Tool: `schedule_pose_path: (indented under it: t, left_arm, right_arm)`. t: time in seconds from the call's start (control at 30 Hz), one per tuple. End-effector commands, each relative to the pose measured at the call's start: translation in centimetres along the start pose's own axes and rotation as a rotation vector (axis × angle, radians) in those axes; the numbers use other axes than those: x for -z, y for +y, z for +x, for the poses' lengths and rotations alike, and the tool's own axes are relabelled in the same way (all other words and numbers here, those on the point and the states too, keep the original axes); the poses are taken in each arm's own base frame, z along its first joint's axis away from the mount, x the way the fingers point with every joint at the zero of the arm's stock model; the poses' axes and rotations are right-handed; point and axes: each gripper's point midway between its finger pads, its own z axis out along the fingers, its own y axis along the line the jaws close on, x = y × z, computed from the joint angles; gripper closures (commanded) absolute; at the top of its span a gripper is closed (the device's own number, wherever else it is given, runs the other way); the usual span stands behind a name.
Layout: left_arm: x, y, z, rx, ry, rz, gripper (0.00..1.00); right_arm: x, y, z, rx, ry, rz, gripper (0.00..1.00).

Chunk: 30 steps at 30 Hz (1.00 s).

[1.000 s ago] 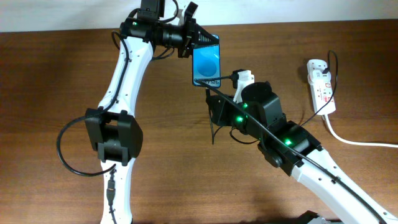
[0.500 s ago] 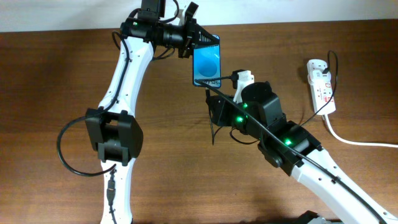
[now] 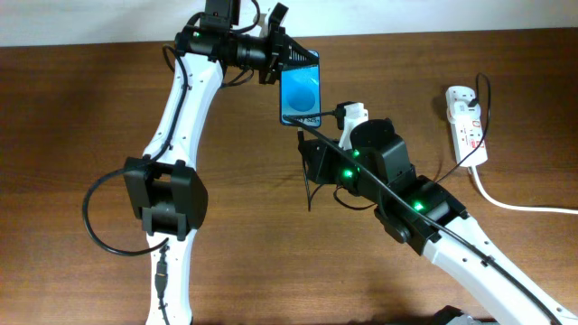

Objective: Plug charger to phone and switch on socket
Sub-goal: 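Push the plug up into the phone's port with the right gripper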

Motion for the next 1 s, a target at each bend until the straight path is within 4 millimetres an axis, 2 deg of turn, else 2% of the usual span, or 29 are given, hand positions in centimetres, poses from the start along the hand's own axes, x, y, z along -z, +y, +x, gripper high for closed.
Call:
schedule_pose_path:
  t: [0.0, 0.37, 0.6, 0.97]
  left_arm:
    - [0.8, -3.4, 1.1, -0.066, 0.012, 0.045, 1.0]
    - [0.8, -3.4, 1.1, -0.064, 0.014, 0.045, 1.0]
    - [0.8, -3.3, 1.1, -0.063, 0.014, 0.045, 1.0]
    - [0.8, -3.3, 1.1, -0.063, 0.014, 0.045, 1.0]
  right_arm:
    - [0.4, 0.9, -0.8, -0.001, -0.016, -0.022, 0.96]
    - [-0.1, 0.6, -1.0, -0.005, -0.023, -0.015, 0.96]
    - [0.1, -0.4, -1.8, -0.024, -0.035, -0.001, 0.96]
    - [0.1, -0.2, -2.0, -0.03, -0.042, -0.008, 0.96]
